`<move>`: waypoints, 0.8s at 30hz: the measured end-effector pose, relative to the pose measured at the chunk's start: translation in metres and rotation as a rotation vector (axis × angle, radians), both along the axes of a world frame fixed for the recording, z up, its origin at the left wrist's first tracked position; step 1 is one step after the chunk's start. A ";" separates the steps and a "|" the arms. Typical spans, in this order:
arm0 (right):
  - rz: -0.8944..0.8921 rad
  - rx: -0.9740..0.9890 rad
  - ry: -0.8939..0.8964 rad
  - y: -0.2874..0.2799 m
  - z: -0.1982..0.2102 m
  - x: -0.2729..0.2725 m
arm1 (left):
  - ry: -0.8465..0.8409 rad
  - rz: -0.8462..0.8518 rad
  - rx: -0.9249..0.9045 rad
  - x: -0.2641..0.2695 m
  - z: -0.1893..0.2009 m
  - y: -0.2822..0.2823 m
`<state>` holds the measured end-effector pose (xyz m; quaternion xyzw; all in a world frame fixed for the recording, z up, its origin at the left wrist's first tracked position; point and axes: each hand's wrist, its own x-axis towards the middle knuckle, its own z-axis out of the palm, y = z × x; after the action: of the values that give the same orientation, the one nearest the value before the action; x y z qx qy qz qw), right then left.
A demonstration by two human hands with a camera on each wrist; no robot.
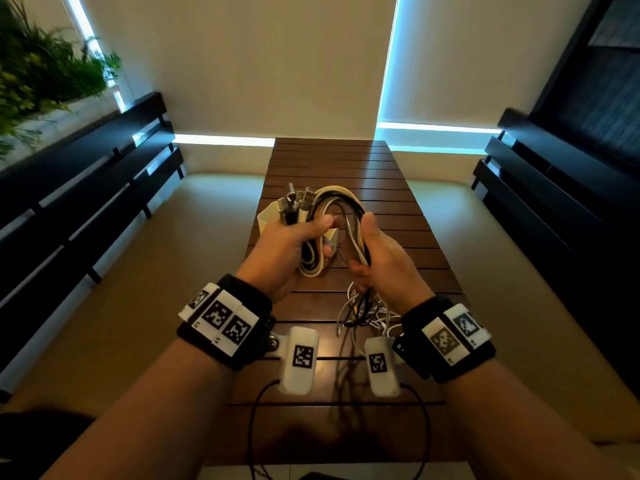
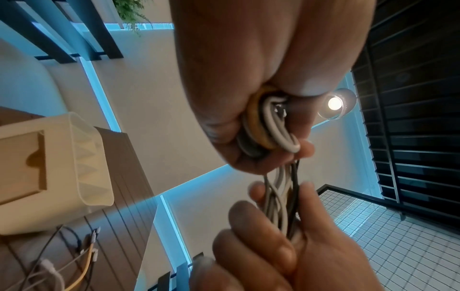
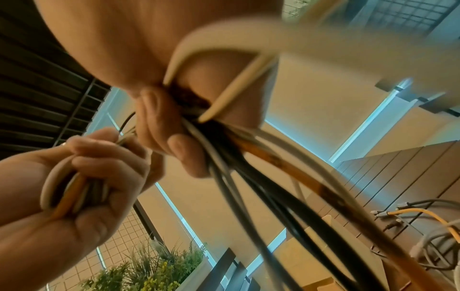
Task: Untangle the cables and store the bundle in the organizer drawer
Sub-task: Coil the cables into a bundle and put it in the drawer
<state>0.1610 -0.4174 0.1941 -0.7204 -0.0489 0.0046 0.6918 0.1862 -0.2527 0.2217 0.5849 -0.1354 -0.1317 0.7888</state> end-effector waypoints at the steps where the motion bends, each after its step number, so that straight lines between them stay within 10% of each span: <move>1: -0.024 -0.010 0.008 0.001 -0.001 0.000 | 0.013 0.017 0.000 -0.001 -0.003 -0.003; 24: 0.142 -0.355 0.017 -0.003 0.009 -0.005 | 0.035 -0.136 -0.095 -0.012 -0.008 -0.017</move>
<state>0.1563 -0.4201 0.2028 -0.8257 -0.0923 0.0683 0.5523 0.1746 -0.2702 0.2141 0.5338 -0.1671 -0.1889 0.8072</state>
